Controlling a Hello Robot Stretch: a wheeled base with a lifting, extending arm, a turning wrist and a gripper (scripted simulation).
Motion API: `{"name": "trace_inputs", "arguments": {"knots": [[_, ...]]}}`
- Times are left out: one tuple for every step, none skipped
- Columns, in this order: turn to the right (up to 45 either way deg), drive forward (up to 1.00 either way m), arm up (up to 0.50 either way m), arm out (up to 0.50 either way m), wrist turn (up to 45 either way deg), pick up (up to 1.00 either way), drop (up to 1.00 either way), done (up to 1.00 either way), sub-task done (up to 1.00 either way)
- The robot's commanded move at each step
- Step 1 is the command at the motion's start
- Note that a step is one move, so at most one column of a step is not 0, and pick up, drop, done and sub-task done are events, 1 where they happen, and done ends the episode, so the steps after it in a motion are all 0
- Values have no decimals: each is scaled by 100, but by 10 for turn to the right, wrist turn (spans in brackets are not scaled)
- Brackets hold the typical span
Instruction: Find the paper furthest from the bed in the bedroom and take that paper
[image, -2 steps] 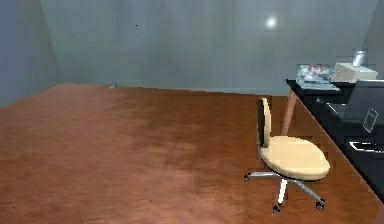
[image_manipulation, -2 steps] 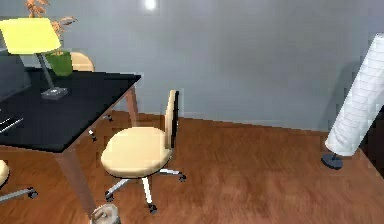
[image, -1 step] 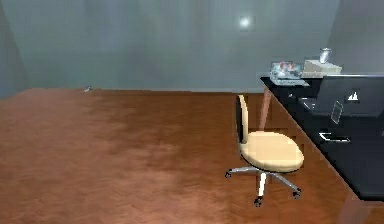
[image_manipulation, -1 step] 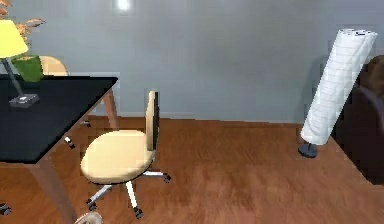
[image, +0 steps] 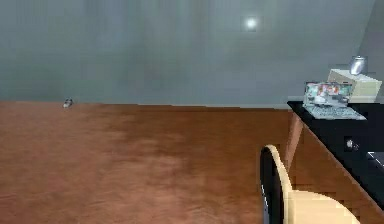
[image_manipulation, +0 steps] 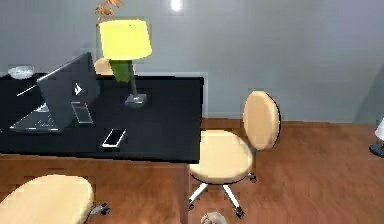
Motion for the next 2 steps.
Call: {"name": "trace_inputs", "arguments": {"knots": [[-270,0,0,0,0,0,0,0,0],[450,0,0,0,0,0,0,0,0]]}}
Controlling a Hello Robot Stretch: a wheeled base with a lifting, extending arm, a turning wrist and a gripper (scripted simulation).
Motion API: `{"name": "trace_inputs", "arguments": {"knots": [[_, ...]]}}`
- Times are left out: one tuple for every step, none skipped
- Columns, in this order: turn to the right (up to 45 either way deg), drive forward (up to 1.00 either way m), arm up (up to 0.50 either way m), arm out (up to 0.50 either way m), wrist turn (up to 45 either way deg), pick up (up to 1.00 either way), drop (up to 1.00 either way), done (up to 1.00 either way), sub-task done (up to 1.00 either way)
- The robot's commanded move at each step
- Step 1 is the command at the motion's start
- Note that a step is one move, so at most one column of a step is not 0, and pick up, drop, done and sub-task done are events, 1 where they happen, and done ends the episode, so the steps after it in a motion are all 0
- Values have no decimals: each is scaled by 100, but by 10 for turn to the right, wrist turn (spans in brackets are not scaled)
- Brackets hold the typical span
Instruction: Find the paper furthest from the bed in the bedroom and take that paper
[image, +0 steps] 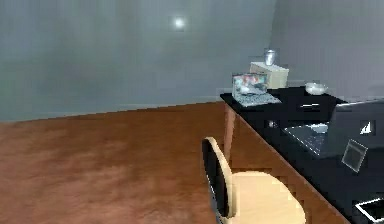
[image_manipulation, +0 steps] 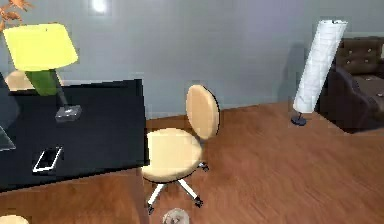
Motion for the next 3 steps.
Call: {"name": "trace_inputs", "arguments": {"knots": [[450,0,0,0,0,0,0,0,0],[120,0,0,0,0,0,0,0,0],[0,45,0,0,0,0,0,0,0]]}}
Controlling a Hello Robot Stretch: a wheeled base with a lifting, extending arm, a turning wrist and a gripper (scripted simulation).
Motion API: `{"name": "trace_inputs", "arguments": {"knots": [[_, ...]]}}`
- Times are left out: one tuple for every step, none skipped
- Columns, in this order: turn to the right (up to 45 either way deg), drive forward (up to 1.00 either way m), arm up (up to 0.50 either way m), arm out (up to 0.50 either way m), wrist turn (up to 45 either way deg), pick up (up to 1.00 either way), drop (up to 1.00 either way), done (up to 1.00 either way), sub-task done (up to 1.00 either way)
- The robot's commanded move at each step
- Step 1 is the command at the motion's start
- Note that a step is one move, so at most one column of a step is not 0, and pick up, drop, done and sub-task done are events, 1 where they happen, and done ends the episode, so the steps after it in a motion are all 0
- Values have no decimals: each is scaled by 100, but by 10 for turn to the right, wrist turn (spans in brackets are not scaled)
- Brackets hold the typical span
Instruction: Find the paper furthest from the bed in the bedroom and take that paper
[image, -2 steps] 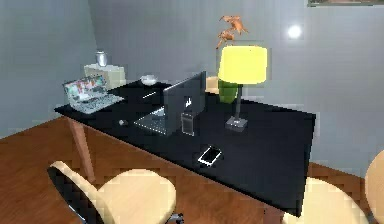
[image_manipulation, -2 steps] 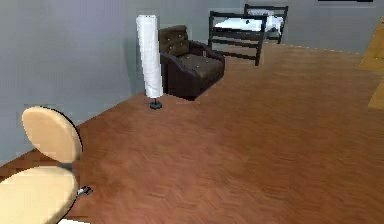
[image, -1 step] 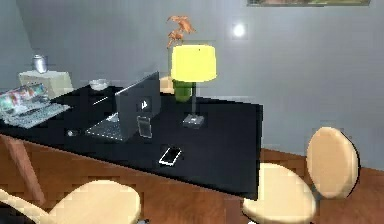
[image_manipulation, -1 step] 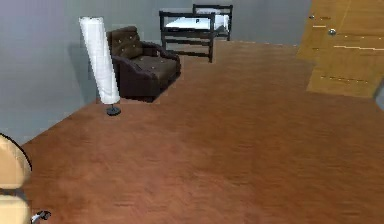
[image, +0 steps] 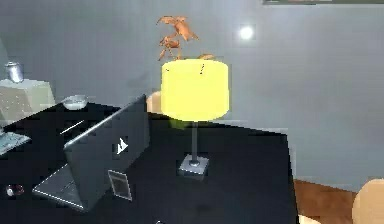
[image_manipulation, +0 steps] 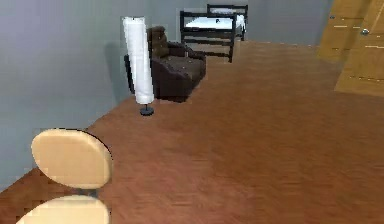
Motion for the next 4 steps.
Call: {"name": "trace_inputs", "arguments": {"knots": [[-450,0,0,0,0,0,0,0,0],[-450,0,0,0,0,0,0,0,0],[-180,0,0,0,0,0,0,0,0],[0,0,50,0,0,0,0,0,0]]}}
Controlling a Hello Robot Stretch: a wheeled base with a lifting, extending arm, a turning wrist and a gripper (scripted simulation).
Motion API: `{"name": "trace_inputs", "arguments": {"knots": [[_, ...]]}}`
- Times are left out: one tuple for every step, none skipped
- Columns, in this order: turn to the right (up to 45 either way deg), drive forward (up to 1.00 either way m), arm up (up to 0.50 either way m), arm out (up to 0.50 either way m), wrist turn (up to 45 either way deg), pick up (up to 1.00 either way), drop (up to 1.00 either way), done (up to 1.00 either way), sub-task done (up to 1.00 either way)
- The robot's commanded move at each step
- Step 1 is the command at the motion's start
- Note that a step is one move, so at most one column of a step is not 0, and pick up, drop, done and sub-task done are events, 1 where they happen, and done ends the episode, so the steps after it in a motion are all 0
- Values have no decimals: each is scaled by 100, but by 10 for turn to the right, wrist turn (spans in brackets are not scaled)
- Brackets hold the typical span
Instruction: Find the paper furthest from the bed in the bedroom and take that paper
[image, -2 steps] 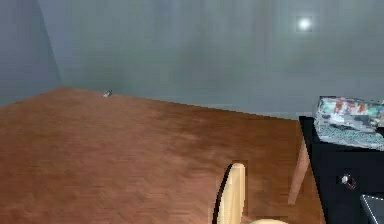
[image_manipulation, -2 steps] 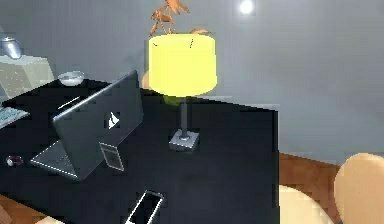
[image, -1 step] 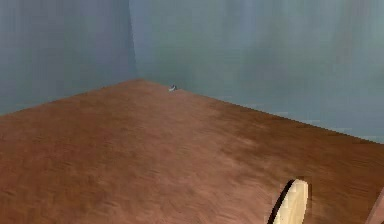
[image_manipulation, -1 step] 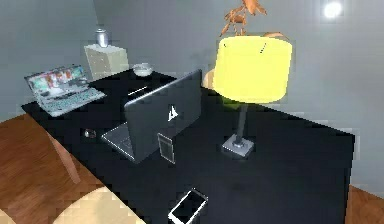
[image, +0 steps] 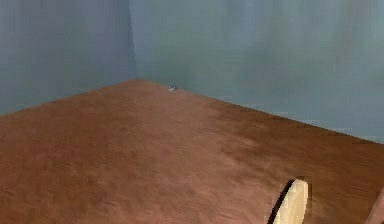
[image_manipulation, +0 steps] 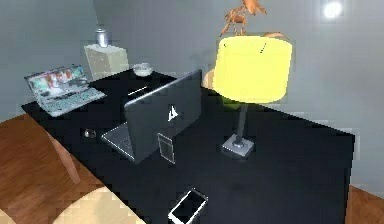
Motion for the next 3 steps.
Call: {"name": "trace_inputs", "arguments": {"knots": [[0,0,38,0,0,0,0,0,0],[0,0,0,34,0,0,0,0,0],[0,0,0,0,450,0,0,0,0]]}}
